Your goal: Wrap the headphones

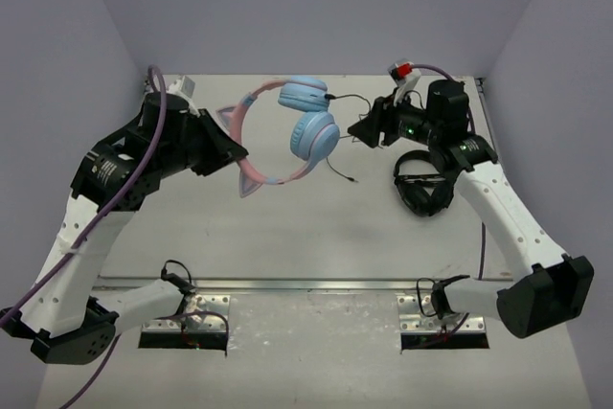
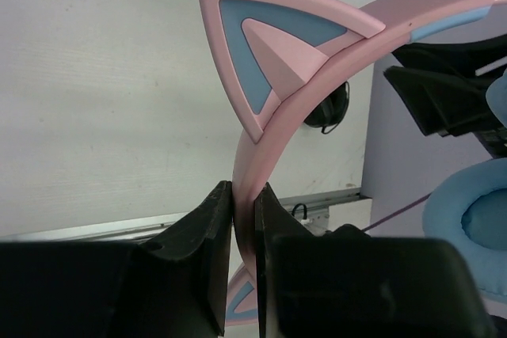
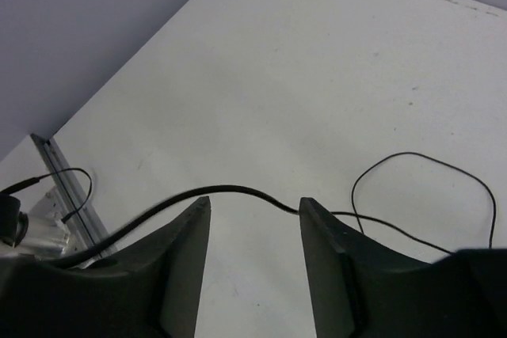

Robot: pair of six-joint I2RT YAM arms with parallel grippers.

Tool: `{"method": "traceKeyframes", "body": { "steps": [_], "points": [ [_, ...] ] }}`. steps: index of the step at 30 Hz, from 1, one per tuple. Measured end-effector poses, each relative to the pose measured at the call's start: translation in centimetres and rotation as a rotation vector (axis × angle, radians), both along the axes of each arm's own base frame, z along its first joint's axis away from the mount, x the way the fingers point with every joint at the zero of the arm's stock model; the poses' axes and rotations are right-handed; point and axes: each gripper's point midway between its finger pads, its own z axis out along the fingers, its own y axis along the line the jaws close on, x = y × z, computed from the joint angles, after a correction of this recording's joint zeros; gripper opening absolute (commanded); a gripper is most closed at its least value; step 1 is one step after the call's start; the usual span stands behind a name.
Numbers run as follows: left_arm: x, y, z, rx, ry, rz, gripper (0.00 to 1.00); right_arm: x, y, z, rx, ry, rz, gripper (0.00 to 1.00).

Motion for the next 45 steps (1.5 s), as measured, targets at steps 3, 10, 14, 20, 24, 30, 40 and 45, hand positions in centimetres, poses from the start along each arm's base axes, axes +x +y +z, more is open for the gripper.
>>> {"method": "traceKeyframes", "body": {
  "steps": [3,10,14,20,24,30,40,45],
  "points": [
    [-0.2,-0.5,1.8,-0.041,-0.028,-0.021,0.00,0.8,0.9,-0.1,0.039,0.010,0.024,0.35],
    [-0.5,-1.1,5.5,-0.108,-0.094,-0.045,0.01,1.0,3.8,1.8,0.220,0.051,0.134,0.13],
    [-0.4,-1.1,6.3,-0.112,-0.102,-0.045,0.00,0.7,4.6,4.1,0.306,0.028,0.171,0.49],
    [0.0,-1.3,7.8,-0.122,-0.122,-0.046,0.00,0.2,5.3,6.2,0.389,-0.005,0.227,0.43],
    [0.3,-1.4,8.4,-0.124,-0.135,-0.041,0.00,0.2,6.0,5.8,0.417,0.018,0.251,0.01],
    [1.8,2.0,6.5,0.044,-0.140,0.103,0.00,0.7,4.8,3.8,0.370,0.052,0.112,0.01],
    [2.7,9.2,-5.6,0.533,-0.032,0.237,0.00,-2.0,-4.7,8.8,0.165,-0.207,-0.310,0.01],
    [3.3,8.8,-11.0,0.651,0.011,0.112,0.00,-3.3,-5.6,11.9,0.046,-0.317,-0.278,0.01]
  ]
}}
